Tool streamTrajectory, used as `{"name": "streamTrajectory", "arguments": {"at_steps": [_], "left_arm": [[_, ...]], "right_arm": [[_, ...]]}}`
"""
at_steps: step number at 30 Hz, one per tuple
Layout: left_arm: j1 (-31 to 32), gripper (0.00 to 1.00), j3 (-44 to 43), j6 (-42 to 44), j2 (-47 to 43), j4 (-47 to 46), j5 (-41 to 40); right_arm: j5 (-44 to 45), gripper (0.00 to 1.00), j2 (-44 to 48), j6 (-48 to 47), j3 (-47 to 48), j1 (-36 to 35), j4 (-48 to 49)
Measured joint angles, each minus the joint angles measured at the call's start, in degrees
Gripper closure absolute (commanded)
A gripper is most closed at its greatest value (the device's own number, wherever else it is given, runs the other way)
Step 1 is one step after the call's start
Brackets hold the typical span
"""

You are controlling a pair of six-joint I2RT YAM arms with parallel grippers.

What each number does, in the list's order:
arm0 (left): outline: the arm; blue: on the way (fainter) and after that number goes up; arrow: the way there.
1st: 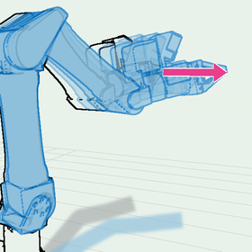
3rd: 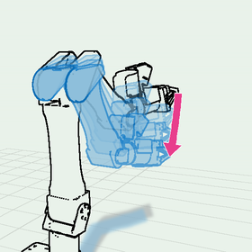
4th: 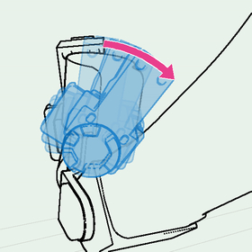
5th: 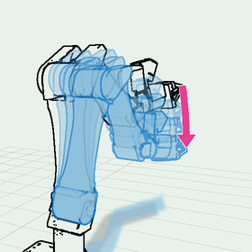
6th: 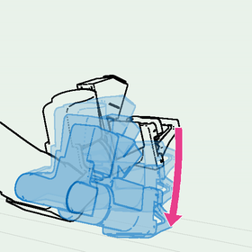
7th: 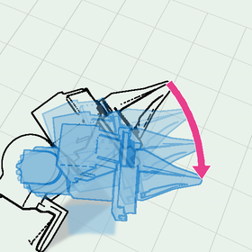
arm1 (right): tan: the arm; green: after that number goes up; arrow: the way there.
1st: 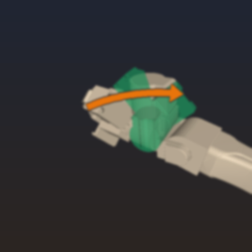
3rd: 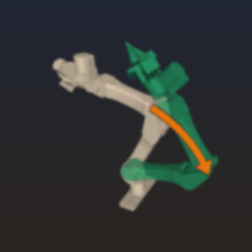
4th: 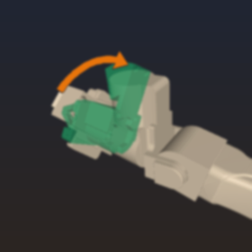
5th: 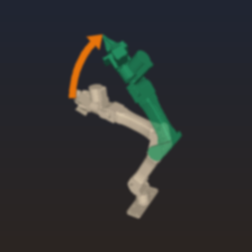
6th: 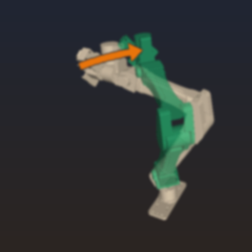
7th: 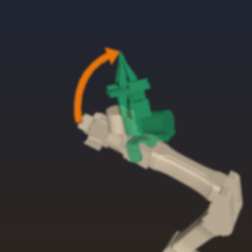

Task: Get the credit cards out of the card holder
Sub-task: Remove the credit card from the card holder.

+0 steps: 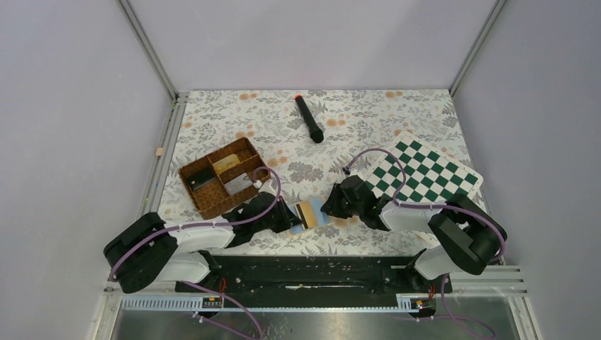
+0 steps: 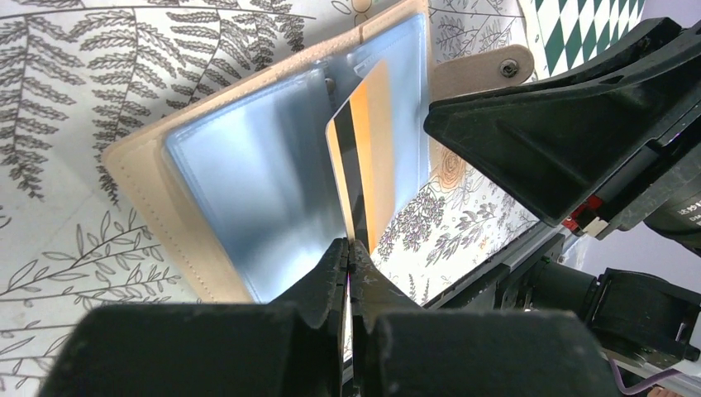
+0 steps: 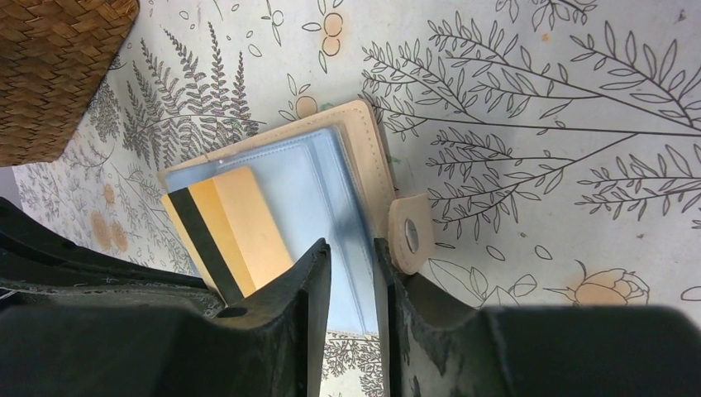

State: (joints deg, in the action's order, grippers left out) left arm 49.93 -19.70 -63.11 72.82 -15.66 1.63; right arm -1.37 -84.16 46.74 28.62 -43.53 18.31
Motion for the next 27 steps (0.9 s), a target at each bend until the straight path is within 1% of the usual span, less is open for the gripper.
{"name": "streamTrajectory", "arguments": {"at_steps": [3, 8, 11, 15, 16, 17, 18, 20, 22, 24, 26, 27], "left_arm": [[0.0, 1.0, 0.1, 0.0, -1.5, 2.1, -0.1], [0.0, 1.0, 0.0, 0.1, -6.4, 9.3, -1.7], [0.0, 1.0, -1.3, 0.3, -9.6, 15.3, -2.8], [0.0, 1.0, -4.3, 0.5, -11.4, 20.5, -3.5], [0.0, 0.98, -4.9, 0.5, -11.4, 21.2, -3.7], [0.0, 0.92, -5.4, 0.6, -11.3, 21.9, -3.8], [0.0, 0.87, -5.6, 0.7, -11.3, 22.1, -3.9], [-0.2, 0.82, -5.7, 0.9, -10.8, 21.7, -3.8], [-0.5, 0.74, -5.5, 0.7, -9.2, 20.4, -3.5], [-0.9, 0.7, -4.9, 0.4, -7.4, 17.5, -3.1], [-1.0, 0.68, -4.1, 0.0, -6.0, 15.2, -3.0], [-1.0, 0.68, -3.7, 0.0, -5.3, 14.0, -2.9]], "right_arm": [[-0.2, 0.65, 0.0, -0.1, 0.0, 0.0, 0.0], [-0.2, 0.57, 1.1, -1.2, 0.1, 0.0, -1.8], [0.7, 0.51, 4.2, -3.1, 0.1, 0.0, -5.8], [2.6, 0.49, 9.8, -6.8, 0.1, 0.1, -9.4], [3.5, 0.48, 11.7, -8.0, 0.1, 0.1, -10.0], [3.9, 0.48, 13.0, -8.8, 0.2, 0.1, -10.5], [3.9, 0.48, 14.1, -9.7, 0.5, 0.1, -11.1], [3.7, 0.49, 14.7, -11.0, 1.6, 0.1, -12.0], [3.3, 0.52, 14.2, -11.8, 3.2, 0.1, -13.2], [3.1, 0.53, 13.2, -12.0, 4.1, 0.1, -13.3], [2.2, 0.54, 11.8, -12.0, 4.3, 0.1, -13.2], [1.8, 0.56, 10.7, -12.0, 4.5, 0.1, -13.3]]}}
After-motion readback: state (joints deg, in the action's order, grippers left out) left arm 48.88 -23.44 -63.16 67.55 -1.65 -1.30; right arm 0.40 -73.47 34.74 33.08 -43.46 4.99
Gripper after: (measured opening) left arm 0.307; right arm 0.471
